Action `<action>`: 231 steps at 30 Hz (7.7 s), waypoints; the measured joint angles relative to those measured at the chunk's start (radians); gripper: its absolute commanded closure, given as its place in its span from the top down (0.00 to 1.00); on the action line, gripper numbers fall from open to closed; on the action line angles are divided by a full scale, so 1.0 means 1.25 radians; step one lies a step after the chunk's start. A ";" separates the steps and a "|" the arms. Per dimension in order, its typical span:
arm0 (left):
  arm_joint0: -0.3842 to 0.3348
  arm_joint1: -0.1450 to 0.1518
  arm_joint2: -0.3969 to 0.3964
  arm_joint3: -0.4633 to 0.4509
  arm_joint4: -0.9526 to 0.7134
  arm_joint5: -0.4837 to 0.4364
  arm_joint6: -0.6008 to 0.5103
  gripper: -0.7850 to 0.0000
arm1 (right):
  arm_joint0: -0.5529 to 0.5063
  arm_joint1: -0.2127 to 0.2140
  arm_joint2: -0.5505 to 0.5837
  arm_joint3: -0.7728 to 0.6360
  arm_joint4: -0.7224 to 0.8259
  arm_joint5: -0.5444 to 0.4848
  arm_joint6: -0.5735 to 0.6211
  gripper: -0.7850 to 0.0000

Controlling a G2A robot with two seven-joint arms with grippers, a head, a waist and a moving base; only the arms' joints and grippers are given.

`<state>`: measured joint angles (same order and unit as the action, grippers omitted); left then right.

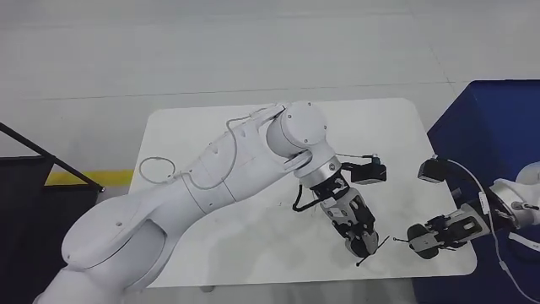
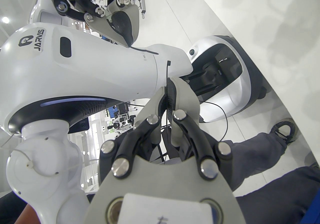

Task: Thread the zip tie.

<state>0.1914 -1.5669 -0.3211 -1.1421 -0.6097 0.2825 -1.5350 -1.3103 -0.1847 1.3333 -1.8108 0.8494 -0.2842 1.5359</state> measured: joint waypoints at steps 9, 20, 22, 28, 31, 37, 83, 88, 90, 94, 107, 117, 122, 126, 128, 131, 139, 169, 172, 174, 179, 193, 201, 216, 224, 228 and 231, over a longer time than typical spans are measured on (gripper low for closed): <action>-0.013 -0.024 0.029 0.029 -0.014 -0.001 -0.001 0.00 | 0.000 0.000 0.000 0.000 0.000 0.000 0.000 0.00; -0.019 -0.037 0.023 0.042 -0.012 -0.021 -0.001 0.00 | 0.000 0.000 0.000 0.000 0.000 0.000 0.000 0.00; -0.019 -0.039 0.026 0.041 -0.011 -0.019 -0.001 0.00 | 0.000 0.000 0.000 0.000 0.000 0.000 0.000 0.00; -0.019 -0.040 0.029 0.041 -0.021 -0.027 -0.001 0.00 | 0.000 0.000 0.000 0.000 0.000 0.000 0.000 0.00; -0.019 -0.039 0.031 0.042 -0.025 -0.030 -0.001 0.00 | 0.000 0.000 0.000 0.000 0.000 0.000 0.000 0.00; -0.019 -0.036 0.032 0.043 -0.026 -0.026 -0.001 0.00 | 0.000 0.000 0.000 0.000 0.000 0.000 0.000 0.00; -0.038 -0.058 0.067 0.110 -0.070 -0.025 -0.001 0.00 | -0.019 -0.021 0.019 -0.020 -0.029 -0.002 -0.024 0.00; -0.035 -0.055 0.071 0.121 -0.089 -0.029 -0.001 0.00 | -0.024 -0.027 0.026 -0.019 -0.026 -0.001 -0.023 0.00; -0.034 -0.052 0.075 0.119 -0.097 -0.031 -0.001 0.00 | -0.027 -0.030 0.029 -0.017 -0.022 0.000 -0.022 0.00; -0.041 -0.046 0.094 0.108 -0.105 -0.031 -0.001 0.00 | -0.028 -0.034 0.035 -0.010 -0.007 0.005 -0.009 0.00; -0.052 -0.022 0.121 0.063 -0.136 -0.020 -0.001 0.00 | -0.021 -0.028 0.009 -0.024 0.022 0.017 0.000 0.00; -0.065 -0.008 0.121 0.051 -0.109 -0.021 -0.001 0.00 | -0.008 -0.005 -0.020 -0.035 0.061 0.008 0.000 0.00; -0.064 -0.005 0.121 0.025 -0.093 -0.018 -0.001 0.00 | 0.003 0.009 -0.030 -0.025 0.068 0.004 0.000 0.00; -0.069 -0.002 0.121 0.017 -0.104 -0.017 -0.001 0.00 | 0.012 0.014 -0.034 -0.008 0.061 0.003 0.000 0.00; -0.070 0.002 0.121 0.006 -0.123 -0.025 -0.001 0.00 | 0.016 0.016 -0.038 -0.005 0.056 0.002 0.000 0.00; -0.072 0.007 0.121 -0.007 -0.130 -0.027 -0.001 0.00 | 0.017 0.020 -0.049 -0.016 0.042 0.002 0.000 0.00; -0.063 0.005 0.121 -0.026 -0.129 -0.014 -0.001 0.00 | 0.015 0.025 -0.062 -0.031 0.031 0.000 0.000 0.00; -0.068 -0.018 0.121 0.015 -0.132 -0.031 -0.001 0.00 | 0.015 0.025 -0.062 -0.031 0.031 0.000 0.000 0.00; -0.067 -0.013 0.121 0.008 -0.143 -0.034 -0.001 0.00 | 0.015 0.025 -0.062 -0.031 0.031 0.000 0.000 0.00; -0.067 -0.010 0.121 0.005 -0.149 -0.034 -0.001 0.00 | 0.015 0.025 -0.062 -0.031 0.031 0.000 0.000 0.00; -0.065 -0.011 0.121 0.003 -0.142 -0.025 -0.001 0.00 | 0.015 0.025 -0.062 -0.031 0.031 0.000 0.000 0.00; -0.057 -0.024 0.121 0.014 -0.123 -0.006 -0.001 0.00 | 0.015 0.025 -0.062 -0.031 0.031 0.000 0.000 0.00; -0.058 -0.027 0.121 0.028 -0.130 -0.022 -0.001 0.00 | 0.015 0.025 -0.062 -0.031 0.031 0.000 0.000 0.00; -0.058 -0.014 0.121 0.011 -0.146 -0.031 -0.001 0.00 | 0.015 0.025 -0.062 -0.031 0.031 0.000 0.000 0.00; -0.062 -0.016 0.121 0.018 -0.139 -0.027 -0.001 0.00 | 0.015 0.025 -0.062 -0.031 0.031 0.000 0.000 0.00; -0.058 -0.019 0.121 0.019 -0.133 -0.019 -0.001 0.00 | 0.015 0.025 -0.062 -0.031 0.031 0.000 0.000 0.00; -0.058 -0.021 0.121 0.020 -0.130 -0.017 -0.001 0.00 | 0.015 0.025 -0.062 -0.031 0.031 0.000 0.000 0.00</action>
<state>0.1186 -1.5929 -0.1700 -1.1167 -0.7728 0.2616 -1.5359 -1.2911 -0.1532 1.2560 -1.8495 0.8880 -0.2841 1.5359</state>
